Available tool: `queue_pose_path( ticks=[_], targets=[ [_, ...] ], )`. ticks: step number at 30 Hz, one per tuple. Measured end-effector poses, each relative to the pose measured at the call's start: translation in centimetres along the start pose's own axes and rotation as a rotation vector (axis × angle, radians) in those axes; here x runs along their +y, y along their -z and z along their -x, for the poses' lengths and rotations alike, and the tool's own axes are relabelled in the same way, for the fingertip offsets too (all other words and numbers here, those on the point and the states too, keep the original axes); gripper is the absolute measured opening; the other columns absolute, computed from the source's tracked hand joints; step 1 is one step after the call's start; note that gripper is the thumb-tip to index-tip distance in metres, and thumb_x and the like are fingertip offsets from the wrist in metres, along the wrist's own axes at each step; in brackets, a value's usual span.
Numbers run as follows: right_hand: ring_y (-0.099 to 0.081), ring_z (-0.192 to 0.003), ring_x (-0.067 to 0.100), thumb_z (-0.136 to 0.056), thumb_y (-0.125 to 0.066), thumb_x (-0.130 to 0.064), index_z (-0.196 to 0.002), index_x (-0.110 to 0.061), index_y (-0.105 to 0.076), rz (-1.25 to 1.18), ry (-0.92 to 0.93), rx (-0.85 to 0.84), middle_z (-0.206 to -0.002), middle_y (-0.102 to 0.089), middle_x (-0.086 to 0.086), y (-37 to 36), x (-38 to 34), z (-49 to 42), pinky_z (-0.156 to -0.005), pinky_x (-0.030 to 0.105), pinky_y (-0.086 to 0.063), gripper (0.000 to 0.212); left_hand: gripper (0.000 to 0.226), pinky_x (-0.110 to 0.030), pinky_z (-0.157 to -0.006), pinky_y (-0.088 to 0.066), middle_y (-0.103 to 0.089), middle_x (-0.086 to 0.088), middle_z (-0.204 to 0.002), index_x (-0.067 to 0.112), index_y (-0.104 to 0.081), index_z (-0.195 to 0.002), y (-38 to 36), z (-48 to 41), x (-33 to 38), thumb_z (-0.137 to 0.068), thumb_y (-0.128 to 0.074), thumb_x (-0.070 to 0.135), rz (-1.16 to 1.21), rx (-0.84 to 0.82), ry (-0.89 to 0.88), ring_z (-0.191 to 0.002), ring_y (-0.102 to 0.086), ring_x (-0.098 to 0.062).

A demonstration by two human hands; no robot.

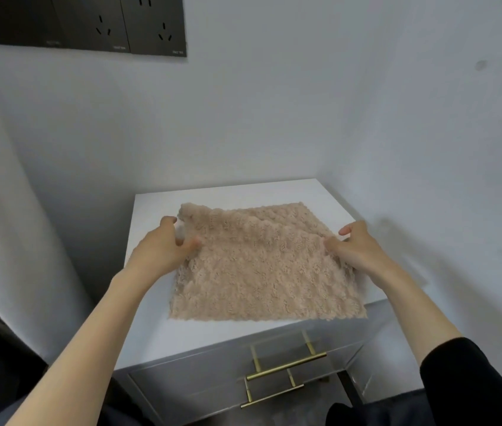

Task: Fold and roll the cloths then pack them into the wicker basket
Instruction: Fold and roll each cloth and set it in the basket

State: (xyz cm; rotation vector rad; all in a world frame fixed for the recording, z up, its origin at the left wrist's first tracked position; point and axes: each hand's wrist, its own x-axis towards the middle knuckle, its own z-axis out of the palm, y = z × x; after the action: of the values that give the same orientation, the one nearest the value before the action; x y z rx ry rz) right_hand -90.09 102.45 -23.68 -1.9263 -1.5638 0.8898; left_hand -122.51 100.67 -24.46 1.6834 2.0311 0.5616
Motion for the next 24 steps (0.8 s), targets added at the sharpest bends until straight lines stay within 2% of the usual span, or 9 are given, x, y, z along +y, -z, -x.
queue_pose_path(
  ticks=[3,6,10,13,15,17,21,22,24],
  targets=[
    [-0.055,-0.077,0.008,-0.095,-0.054,-0.026,-0.122,-0.02,-0.037,-0.072,0.056,0.056,-0.086,-0.055,-0.004,0.0,-0.1,0.1,-0.063,0.027,-0.041,0.033,0.079,-0.028,-0.075,-0.042,-0.062,-0.001,-0.106,0.018,-0.02,-0.149,-0.1,-0.2,-0.1,-0.087,-0.066,0.032,0.149,-0.027,-0.018,-0.097,-0.057,-0.02],
    [-0.058,-0.082,0.011,-0.094,-0.054,-0.014,-0.129,-0.028,-0.046,-0.162,0.106,0.05,-0.09,-0.058,-0.002,0.0,-0.2,0.5,-0.067,0.026,-0.043,0.039,0.077,-0.026,-0.075,-0.04,-0.059,-0.008,-0.114,0.022,-0.023,-0.149,-0.8,0.0,0.2,-0.087,-0.067,0.024,0.224,0.003,-0.056,-0.089,-0.054,-0.016],
    [-0.058,-0.065,0.002,-0.095,-0.053,-0.008,-0.12,-0.04,-0.059,-0.397,0.216,0.067,-0.075,-0.061,0.001,0.9,-0.5,1.3,-0.062,0.012,-0.045,0.041,0.059,-0.023,-0.068,-0.04,-0.061,0.001,-0.091,0.032,-0.039,-0.14,-0.7,0.4,0.1,-0.088,-0.065,0.021,0.296,0.166,-0.165,-0.079,-0.057,-0.01],
    [-0.056,-0.077,0.01,-0.095,-0.055,-0.008,-0.111,-0.027,-0.07,-0.519,0.242,0.123,-0.082,-0.064,-0.003,1.4,-0.7,1.6,-0.082,0.028,-0.05,0.029,0.036,-0.017,-0.067,-0.045,-0.065,0.004,-0.096,0.036,-0.06,-0.117,0.8,0.7,0.2,-0.088,-0.065,0.015,0.46,0.246,-0.219,-0.085,-0.062,-0.014],
    [-0.058,-0.077,0.006,-0.091,-0.059,-0.004,-0.11,-0.021,-0.072,-0.501,0.263,0.125,-0.088,-0.067,-0.006,1.5,-0.8,1.8,-0.084,0.024,-0.05,0.028,0.026,-0.021,-0.076,-0.049,-0.068,0.009,-0.091,0.032,-0.068,-0.103,1.9,1.1,0.0,-0.084,-0.07,0.014,0.476,0.313,-0.243,-0.086,-0.065,-0.012],
    [-0.058,-0.074,0.002,-0.085,-0.066,-0.002,-0.107,-0.025,-0.072,-0.441,0.307,0.123,-0.088,-0.068,-0.007,1.5,-0.9,2.0,-0.077,0.013,-0.049,0.033,0.022,-0.023,-0.082,-0.051,-0.07,0.011,-0.087,0.03,-0.071,-0.097,2.5,1.6,-0.1,-0.081,-0.073,0.015,0.438,0.352,-0.26,-0.085,-0.066,-0.002],
    [-0.053,-0.059,-0.007,-0.082,-0.07,-0.004,-0.101,-0.023,-0.074,-0.306,0.389,0.292,-0.064,-0.061,-0.021,1.5,-0.6,2.1,-0.063,0.005,-0.04,0.027,0.017,-0.002,-0.071,-0.046,-0.067,0.022,-0.08,0.03,-0.07,-0.088,2.7,2.3,0.0,-0.082,-0.073,0.015,0.414,0.412,-0.315,-0.076,-0.062,0.013],
    [-0.053,-0.057,-0.007,-0.083,-0.069,-0.006,-0.101,-0.022,-0.074,-0.259,0.41,0.336,-0.06,-0.059,-0.021,1.5,-0.6,2.1,-0.061,0.003,-0.039,0.024,0.014,-0.002,-0.069,-0.045,-0.067,0.023,-0.081,0.029,-0.071,-0.087,2.7,2.3,0.2,-0.083,-0.071,0.016,0.419,0.424,-0.324,-0.076,-0.062,0.013],
    [-0.056,-0.063,-0.008,-0.085,-0.068,-0.01,-0.1,-0.021,-0.074,-0.205,0.456,0.392,-0.069,-0.063,-0.019,1.7,-0.6,2.4,-0.062,0.001,-0.039,0.019,0.011,-0.007,-0.069,-0.044,-0.066,0.021,-0.086,0.028,-0.069,-0.086,2.6,2.4,0.5,-0.086,-0.068,0.018,0.427,0.444,-0.332,-0.081,-0.063,0.006]
  ],
)
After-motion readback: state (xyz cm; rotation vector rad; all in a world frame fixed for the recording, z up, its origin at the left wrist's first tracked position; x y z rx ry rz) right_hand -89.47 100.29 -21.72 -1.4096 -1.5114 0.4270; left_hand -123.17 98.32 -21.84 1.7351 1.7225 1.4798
